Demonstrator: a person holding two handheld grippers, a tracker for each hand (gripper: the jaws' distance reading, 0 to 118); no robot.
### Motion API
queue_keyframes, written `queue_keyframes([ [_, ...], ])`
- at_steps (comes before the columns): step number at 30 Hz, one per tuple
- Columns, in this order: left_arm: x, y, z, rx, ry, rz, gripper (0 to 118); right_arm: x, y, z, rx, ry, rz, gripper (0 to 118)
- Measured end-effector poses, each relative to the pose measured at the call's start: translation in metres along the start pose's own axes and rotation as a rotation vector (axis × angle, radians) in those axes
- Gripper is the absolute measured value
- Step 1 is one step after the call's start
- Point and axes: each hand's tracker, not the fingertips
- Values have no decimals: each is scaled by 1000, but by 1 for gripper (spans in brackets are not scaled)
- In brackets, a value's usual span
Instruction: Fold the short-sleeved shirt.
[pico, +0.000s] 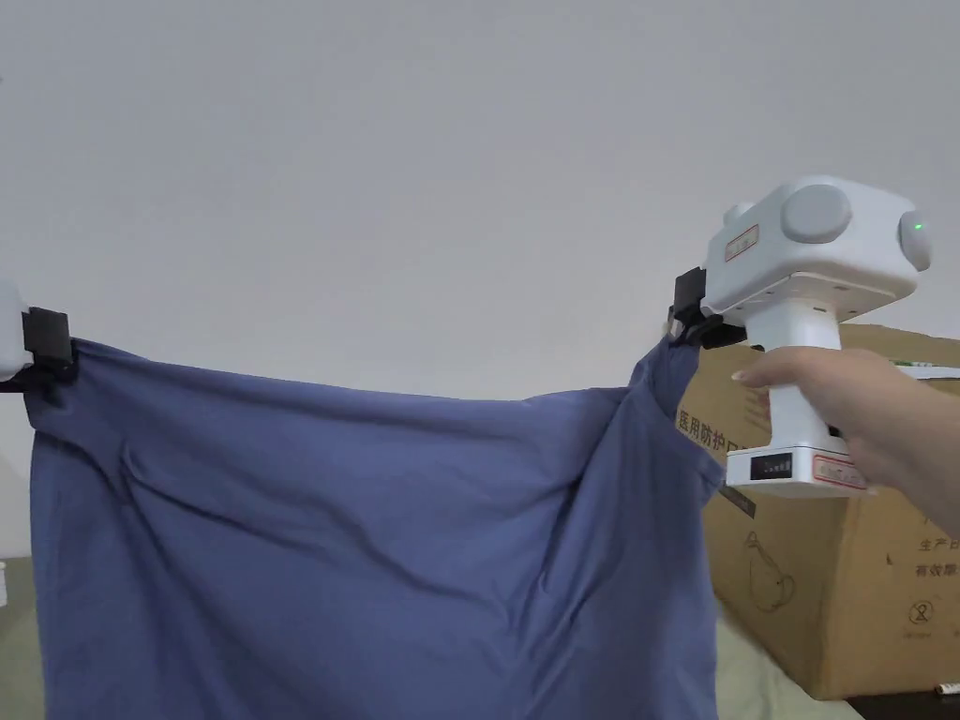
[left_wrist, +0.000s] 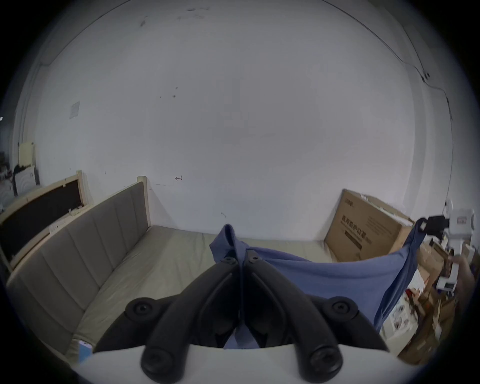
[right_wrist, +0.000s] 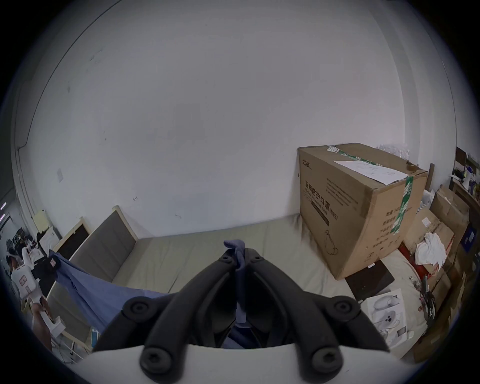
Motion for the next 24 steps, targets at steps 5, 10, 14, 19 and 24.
queue_keyframes([
  [5, -7, -10, -43, 51, 52, 60, 0, -3, -6, -52, 14, -23, -20, 4],
  [10, -21, -44, -57, 86, 87, 55, 0, -5, -35, -83, 9, 11, -3, 4],
  [14, -32, -103, -58, -42, 73, -1, 0, 1, -105, -98, -79, 44, 18, 4],
  [19, -49, -230, -34, -281, 19, 42, 0, 27, -247, -105, -284, 62, 61, 4],
  [24, -62, -349, 17, -493, -29, -28, 0, 68, -384, -92, -502, 35, 36, 4],
])
